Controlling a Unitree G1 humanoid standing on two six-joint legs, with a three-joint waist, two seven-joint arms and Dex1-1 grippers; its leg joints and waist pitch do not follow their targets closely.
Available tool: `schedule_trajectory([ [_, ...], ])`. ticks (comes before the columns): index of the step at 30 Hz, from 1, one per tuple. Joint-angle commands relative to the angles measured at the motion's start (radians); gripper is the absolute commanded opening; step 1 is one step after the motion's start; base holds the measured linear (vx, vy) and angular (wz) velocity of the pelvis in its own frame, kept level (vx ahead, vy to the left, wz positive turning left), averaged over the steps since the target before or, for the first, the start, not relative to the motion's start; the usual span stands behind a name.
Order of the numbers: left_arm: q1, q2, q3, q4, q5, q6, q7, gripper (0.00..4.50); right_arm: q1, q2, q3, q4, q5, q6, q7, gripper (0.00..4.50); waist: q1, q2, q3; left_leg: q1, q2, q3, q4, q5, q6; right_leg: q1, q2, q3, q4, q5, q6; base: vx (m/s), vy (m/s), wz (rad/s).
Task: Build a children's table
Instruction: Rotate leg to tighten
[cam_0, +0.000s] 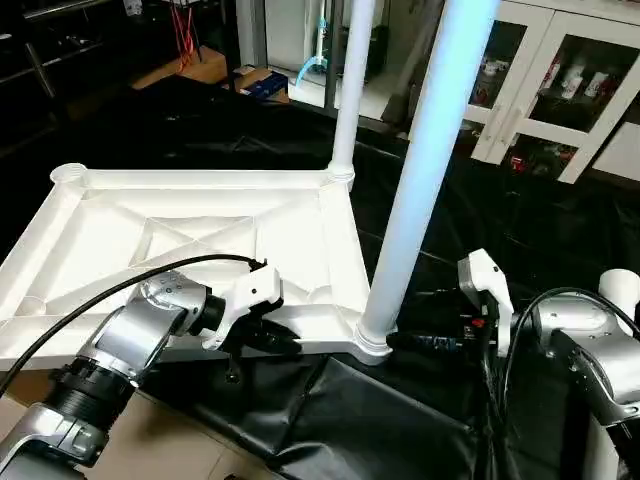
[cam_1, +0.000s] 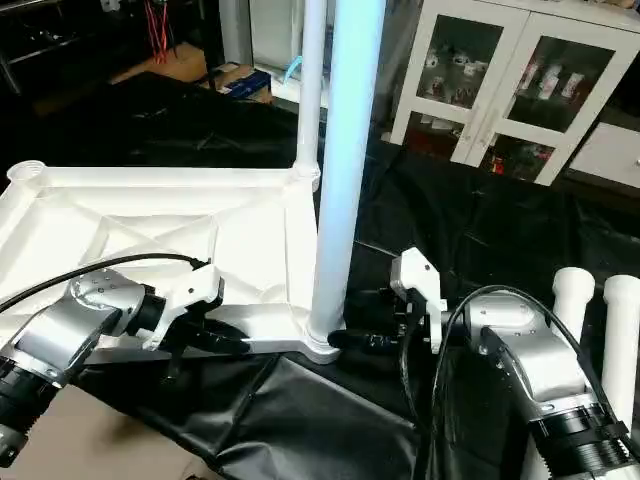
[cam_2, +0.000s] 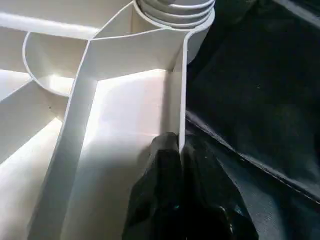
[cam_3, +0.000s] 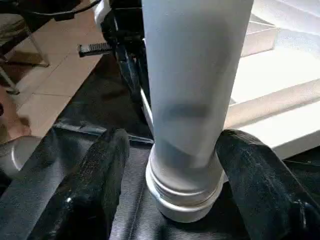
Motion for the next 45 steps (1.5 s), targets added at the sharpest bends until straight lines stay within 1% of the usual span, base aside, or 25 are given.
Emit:
schedule_trajectory([
  [1, -0.003, -0.006, -0.010, -0.046, -0.032, 0.005, -0.042, 0.00, 0.006, -0.002, 0.021, -0.003, -0.010, 0.005, 0.018, 3.07, -0.002, -0.002, -0.056, 0.020, 0.037, -0.018, -0.086, -0.351, 0.005, 0.031, -0.031, 0.035, -0.067, -0.382, -0.171, 0.000, 0.000, 0.00],
  [2, -0.003, -0.006, -0.010, -0.046, -0.032, 0.005, -0.042, 0.00, 0.006, -0.002, 0.021, -0.003, -0.010, 0.005, 0.018, 2.81, -0.001, -0.001, -0.057, 0.019, 0.037, -0.017, -0.085, -0.335, 0.008, 0.032, -0.030, 0.035, -0.066, -0.358, -0.178, 0.000, 0.000, 0.00],
  [4, -0.002, -0.004, -0.013, -0.049, -0.035, 0.007, -0.043, 0.00, -0.003, 0.010, 0.026, 0.018, -0.022, 0.001, 0.005, 2.68, -0.001, -0.001, -0.060, 0.017, 0.036, -0.015, -0.082, -0.298, 0.017, 0.034, -0.029, 0.036, -0.058, -0.297, -0.198, 0.000, 0.000, 0.00],
  [6, -0.003, -0.003, -0.015, -0.050, -0.035, 0.008, -0.041, 0.00, -0.013, 0.022, 0.028, 0.034, -0.026, 0.001, -0.006, 2.54, 0.001, -0.005, -0.063, 0.016, 0.035, -0.013, -0.079, -0.276, 0.026, 0.037, -0.030, 0.036, -0.055, -0.275, -0.206, 0.000, 0.000, 0.00],
  [10, -0.003, -0.005, -0.014, -0.053, -0.033, 0.012, -0.039, 0.00, -0.029, 0.042, 0.029, 0.055, -0.030, 0.003, -0.016, 2.12, 0.002, -0.003, -0.064, 0.013, 0.036, -0.013, -0.077, -0.241, 0.036, 0.040, -0.029, 0.035, -0.048, -0.237, -0.218, 0.000, 0.000, 0.00],
  [14, -0.002, -0.005, -0.011, -0.055, -0.030, 0.014, -0.039, 0.00, -0.032, 0.043, 0.029, 0.059, -0.028, 0.009, -0.014, 1.98, 0.001, -0.003, -0.062, 0.013, 0.035, -0.013, -0.078, -0.252, 0.033, 0.041, -0.029, 0.035, -0.050, -0.253, -0.215, 0.000, 0.000, 0.00],
  [15, -0.001, -0.006, -0.011, -0.055, -0.029, 0.014, -0.039, 0.00, -0.032, 0.044, 0.028, 0.060, -0.027, 0.010, -0.013, 1.95, 0.001, -0.006, -0.062, 0.013, 0.035, -0.013, -0.078, -0.256, 0.033, 0.041, -0.029, 0.034, -0.050, -0.261, -0.213, 0.000, 0.000, 0.00],
  [21, 0.000, -0.007, -0.007, -0.053, -0.026, 0.017, -0.034, 0.00, -0.032, 0.072, 0.007, 0.079, -0.023, 0.015, -0.053, 1.93, -0.001, -0.004, -0.061, 0.012, 0.035, -0.015, -0.080, -0.271, 0.022, 0.040, -0.029, 0.034, -0.053, -0.293, -0.199, 0.000, 0.000, 0.00],
  [22, -0.003, -0.015, -0.002, -0.048, -0.023, 0.026, -0.013, 0.00, -0.038, 0.096, -0.008, 0.108, -0.042, 0.001, -0.111, 1.93, -0.001, -0.005, -0.062, 0.013, 0.035, -0.015, -0.080, -0.274, 0.021, 0.039, -0.029, 0.034, -0.054, -0.296, -0.199, 0.000, 0.000, 0.00],
  [23, -0.013, -0.036, 0.011, -0.029, -0.009, 0.046, 0.046, 0.00, -0.049, 0.136, -0.027, 0.163, -0.084, -0.016, -0.227, 1.93, -0.004, -0.003, -0.060, 0.014, 0.035, -0.014, -0.079, -0.282, 0.012, 0.034, -0.030, 0.035, -0.054, -0.306, -0.200, 0.000, 0.000, 0.00],
  [24, -0.015, -0.041, 0.014, -0.024, -0.006, 0.051, 0.061, 0.00, -0.051, 0.144, -0.030, 0.175, -0.093, -0.017, -0.252, 1.93, -0.009, -0.005, -0.058, 0.011, 0.032, -0.015, -0.081, -0.301, -0.001, 0.034, -0.030, 0.034, -0.059, -0.344, -0.189, 0.000, 0.000, 0.00],
  [26, -0.033, -0.085, 0.041, 0.009, 0.006, 0.087, 0.154, 0.00, -0.062, 0.195, -0.054, 0.247, -0.141, -0.001, -0.420, 1.93, -0.016, -0.007, -0.060, 0.009, 0.030, -0.022, -0.082, -0.316, -0.022, 0.039, -0.031, 0.029, -0.060, -0.394, -0.167, 0.000, 0.000, 0.00],
  [28, -0.042, -0.111, 0.055, 0.024, 0.011, 0.107, 0.205, 0.00, -0.070, 0.230, -0.075, 0.287, -0.157, 0.018, -0.525, 1.92, -0.025, -0.006, -0.059, 0.011, 0.028, -0.021, -0.081, -0.333, -0.033, 0.031, -0.028, 0.030, -0.063, -0.399, -0.162, 0.000, 0.000, 0.00],
  [29, -0.064, -0.179, 0.092, 0.052, 0.010, 0.160, 0.318, 0.00, -0.087, 0.312, -0.124, 0.365, -0.179, 0.048, -0.748, 1.92, -0.033, -0.009, -0.058, 0.011, 0.030, -0.022, -0.082, -0.348, -0.038, 0.031, -0.028, 0.030, -0.064, -0.408, -0.160, 0.000, 0.000, 0.00],
  [30, -0.071, -0.203, 0.105, 0.060, 0.008, 0.179, 0.356, 0.00, -0.093, 0.339, -0.139, 0.387, -0.184, 0.057, -0.816, 1.91, -0.040, -0.006, -0.057, 0.012, 0.026, -0.023, -0.082, -0.370, -0.048, 0.025, -0.028, 0.028, -0.069, -0.439, -0.154, 0.000, 0.000, 0.00],
  [32, -0.092, -0.267, 0.132, 0.076, 0.006, 0.229, 0.446, 0.00, -0.109, 0.418, -0.171, 0.434, -0.198, 0.051, -0.992, 1.90, -0.044, -0.010, -0.059, 0.014, 0.022, -0.028, -0.081, -0.392, -0.054, 0.026, -0.028, 0.023, -0.076, -0.490, -0.127, 0.000, 0.000, 0.00],
  [33, -0.106, -0.303, 0.141, 0.088, 0.006, 0.249, 0.489, 0.00, -0.122, 0.467, -0.198, 0.461, -0.207, 0.018, -1.115, 1.90, -0.044, -0.009, -0.058, 0.020, 0.023, -0.026, -0.078, -0.401, -0.048, 0.018, -0.030, 0.025, -0.082, -0.506, -0.116, 0.000, 0.000, 0.00],
  [35, -0.129, -0.359, 0.156, 0.114, 0.016, 0.262, 0.574, 0.00, -0.142, 0.535, -0.227, 0.500, -0.218, -0.030, -1.272, 1.90, -0.051, -0.008, -0.057, 0.017, 0.021, -0.029, -0.080, -0.416, -0.049, 0.016, -0.028, 0.022, -0.086, -0.526, -0.101, 0.000, 0.000, 0.00],
  [36, -0.143, -0.387, 0.157, 0.133, 0.029, 0.254, 0.613, 0.00, -0.159, 0.570, -0.227, 0.524, -0.240, -0.072, -1.339, 1.90, -0.055, -0.010, -0.060, 0.018, 0.020, -0.031, -0.081, -0.423, -0.054, 0.016, -0.026, 0.018, -0.089, -0.530, -0.085, 0.000, 0.000, 0.00],
  [37, -0.147, -0.396, 0.156, 0.139, 0.033, 0.251, 0.625, 0.00, -0.164, 0.580, -0.225, 0.531, -0.247, -0.085, -1.355, 1.90, -0.056, -0.008, -0.060, 0.020, 0.020, -0.030, -0.080, -0.432, -0.054, 0.012, -0.024, 0.018, -0.089, -0.527, -0.082, 0.000, 0.000, 0.00],
  [38, -0.160, -0.422, 0.154, 0.163, 0.047, 0.233, 0.661, 0.00, -0.186, 0.611, -0.209, 0.553, -0.275, -0.129, -1.396, 1.90, -0.055, -0.008, -0.059, 0.019, 0.019, -0.030, -0.081, -0.443, -0.045, 0.012, -0.025, 0.017, -0.091, -0.512, -0.075, 0.000, 0.000, 0.00],
  [39, -0.160, -0.422, 0.154, 0.163, 0.047, 0.233, 0.661, 0.00, -0.186, 0.611, -0.209, 0.553, -0.275, -0.129, -1.396, 1.90, -0.057, -0.008, -0.059, 0.018, 0.019, -0.031, -0.083, -0.444, -0.044, 0.014, -0.023, 0.017, -0.091, -0.504, -0.074, 0.000, 0.000, 0.00],
  [40, -0.168, -0.440, 0.154, 0.178, 0.054, 0.219, 0.683, 0.00, -0.206, 0.638, -0.198, 0.564, -0.284, -0.177, -1.397, 1.90, -0.056, -0.009, -0.059, 0.017, 0.019, -0.031, -0.084, -0.443, -0.040, 0.017, -0.022, 0.016, -0.091, -0.498, -0.071, 0.000, 0.000, 0.00],
  [43, -0.170, -0.444, 0.154, 0.175, 0.060, 0.224, 0.690, 0.00, -0.231, 0.659, -0.197, 0.560, -0.262, -0.256, -1.328, 1.89, -0.056, -0.009, -0.063, 0.013, 0.019, -0.031, -0.085, -0.442, -0.025, 0.020, -0.025, 0.019, -0.088, -0.462, -0.074, 0.000, 0.000, 0.00],
  [45, -0.165, -0.428, 0.152, 0.167, 0.064, 0.227, 0.681, 0.00, -0.225, 0.664, -0.201, 0.520, -0.200, -0.270, -1.184, 1.89, -0.053, -0.006, -0.064, 0.008, 0.019, -0.027, -0.085, -0.415, -0.004, 0.025, -0.023, 0.022, -0.081, -0.391, -0.098, 0.000, 0.000, 0.00],
])
